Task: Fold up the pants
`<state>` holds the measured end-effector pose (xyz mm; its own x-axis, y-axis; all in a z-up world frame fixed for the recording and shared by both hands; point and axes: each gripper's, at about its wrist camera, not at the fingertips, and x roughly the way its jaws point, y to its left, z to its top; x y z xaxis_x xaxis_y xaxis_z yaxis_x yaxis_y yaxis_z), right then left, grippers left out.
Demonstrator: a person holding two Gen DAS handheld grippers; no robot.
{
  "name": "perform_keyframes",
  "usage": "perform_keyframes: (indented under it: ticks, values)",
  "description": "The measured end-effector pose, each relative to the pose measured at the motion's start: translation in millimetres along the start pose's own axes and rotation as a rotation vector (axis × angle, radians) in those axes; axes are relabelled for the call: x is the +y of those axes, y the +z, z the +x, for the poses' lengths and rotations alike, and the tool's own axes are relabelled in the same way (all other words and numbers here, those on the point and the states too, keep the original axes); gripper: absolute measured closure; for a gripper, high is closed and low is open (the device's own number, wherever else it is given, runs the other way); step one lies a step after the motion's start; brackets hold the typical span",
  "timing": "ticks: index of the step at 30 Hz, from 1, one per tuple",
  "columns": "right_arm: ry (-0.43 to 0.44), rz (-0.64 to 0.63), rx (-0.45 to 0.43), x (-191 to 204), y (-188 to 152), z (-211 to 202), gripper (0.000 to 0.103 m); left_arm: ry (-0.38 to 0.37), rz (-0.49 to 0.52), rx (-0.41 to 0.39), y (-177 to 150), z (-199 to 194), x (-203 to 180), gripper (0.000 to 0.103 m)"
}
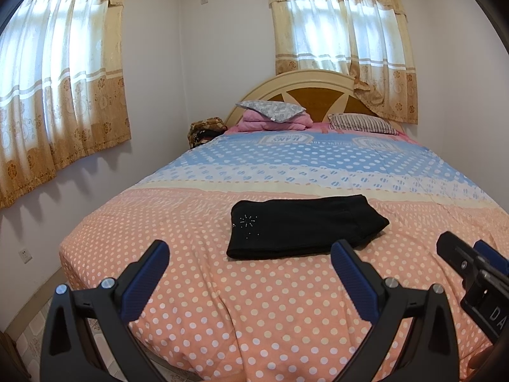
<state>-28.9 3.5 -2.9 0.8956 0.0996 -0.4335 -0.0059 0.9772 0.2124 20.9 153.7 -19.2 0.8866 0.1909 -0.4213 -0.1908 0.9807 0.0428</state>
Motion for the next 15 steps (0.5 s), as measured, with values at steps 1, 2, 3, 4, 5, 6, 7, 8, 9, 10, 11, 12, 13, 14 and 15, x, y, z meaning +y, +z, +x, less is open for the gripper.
perform_keyframes:
  ticks: [1,2,3,4,5,6,7,8,9,10,11,12,13,14,15]
  values:
    - [0.0,0.0,0.0,-0.1,0.1,-0.1,0.025,-0.003,-0.001,-0.002,0.4,-0.3,0.8,0.0]
    - [0.0,0.001,0.0,0.1,-0.2,-0.1,0.025,-0.004,0.0,-0.002,1.0,0.0,0.8,0.0]
    - [0.0,0.001,0.001,-0.5,0.3,-0.1,0.025,-0.003,-0.001,-0.001,1.2,-0.1,1.1,0.0]
    - [-0.001,0.002,0.001,-0.3,-0.4,-0.2,0.025,-0.009,-0.002,0.002,1.0,0.0,1.4,0.0]
    - [-0.002,0.003,0.001,0.1,-0.7,0.0,0.025,-0.031,-0.007,0.009,1.5,0.0,2.1,0.0]
    - [-0.003,0.004,0.002,0.7,-1.2,0.0,0.025,-0.047,-0.014,0.016,1.4,0.1,3.3,0.0]
    - [-0.002,0.004,0.002,1.4,-1.8,0.1,0.025,-0.054,-0.019,0.021,1.3,0.4,3.6,0.0]
    - [-0.002,0.003,0.003,1.4,-1.9,0.0,0.025,-0.061,-0.024,0.027,0.8,0.7,4.1,0.0]
    - [-0.003,0.003,0.002,1.3,-1.5,0.1,0.025,-0.061,-0.024,0.029,0.5,0.7,4.0,0.0]
    - [-0.003,0.003,0.003,1.7,-1.7,0.1,0.025,-0.056,-0.021,0.026,0.2,0.0,4.1,0.0]
    - [-0.003,0.005,0.002,1.5,-1.3,0.3,0.025,-0.05,-0.018,0.023,-0.1,-0.5,3.9,0.0]
    - [-0.003,0.005,0.002,1.9,-1.6,0.1,0.025,-0.041,-0.013,0.02,0.0,-1.2,3.8,0.0]
    - [-0.004,0.005,0.002,1.5,-1.0,0.4,0.025,-0.039,-0.011,0.019,0.3,-1.1,3.8,0.0]
    - [-0.004,0.005,0.002,1.7,-1.2,0.3,0.025,-0.043,-0.012,0.019,1.0,-0.9,4.9,0.0]
    - [-0.004,0.006,0.002,1.4,-1.0,0.3,0.025,-0.047,-0.013,0.02,1.0,-0.8,5.2,0.0]
